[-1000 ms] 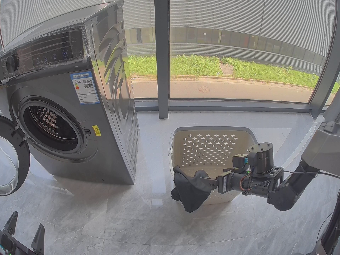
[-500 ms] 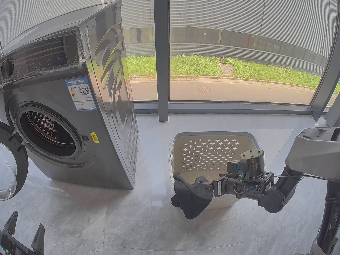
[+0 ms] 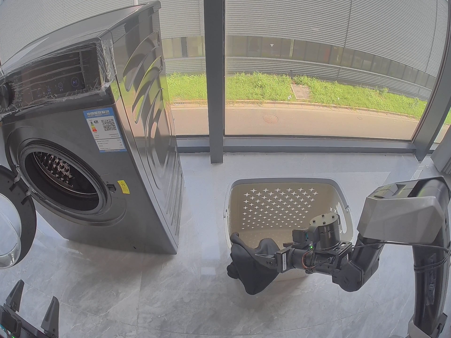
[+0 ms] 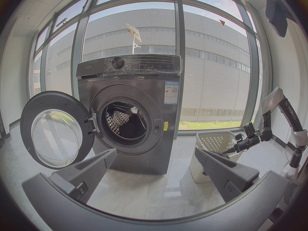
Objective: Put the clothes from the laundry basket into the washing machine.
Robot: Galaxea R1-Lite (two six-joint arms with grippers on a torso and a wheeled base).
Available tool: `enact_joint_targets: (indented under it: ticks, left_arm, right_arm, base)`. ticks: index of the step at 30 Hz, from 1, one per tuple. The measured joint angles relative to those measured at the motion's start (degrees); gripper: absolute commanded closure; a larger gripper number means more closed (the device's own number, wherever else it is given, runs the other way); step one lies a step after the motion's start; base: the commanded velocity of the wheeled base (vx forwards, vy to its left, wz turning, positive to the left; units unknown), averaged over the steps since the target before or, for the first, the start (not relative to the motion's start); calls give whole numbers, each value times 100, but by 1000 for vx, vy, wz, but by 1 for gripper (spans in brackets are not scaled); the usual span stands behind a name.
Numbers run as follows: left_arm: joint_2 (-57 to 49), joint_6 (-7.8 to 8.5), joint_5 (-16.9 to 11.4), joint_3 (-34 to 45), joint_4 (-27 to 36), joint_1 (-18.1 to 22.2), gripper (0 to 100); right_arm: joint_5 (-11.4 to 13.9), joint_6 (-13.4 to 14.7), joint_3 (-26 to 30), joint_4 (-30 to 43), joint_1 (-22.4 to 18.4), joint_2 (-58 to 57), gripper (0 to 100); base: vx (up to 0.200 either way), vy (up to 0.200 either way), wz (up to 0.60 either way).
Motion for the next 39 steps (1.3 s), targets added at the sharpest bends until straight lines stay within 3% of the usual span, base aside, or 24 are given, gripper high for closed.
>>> enact_joint_targets:
  ticks: [13, 14, 39]
  left_arm:
    - [0, -9, -11, 0, 0, -5, 0]
    - [0, -5, -11, 0, 0, -5, 0]
    - [0, -29, 4, 0, 0, -5, 0]
  right_arm:
    - [22, -16, -249, -352, 46, 544, 0]
    - [21, -16, -260, -350, 51, 560, 100]
    - [0, -20, 46, -758, 167, 183, 100]
  base:
    - [0, 0, 0]
    - [0, 0, 0]
    - [0, 0, 0]
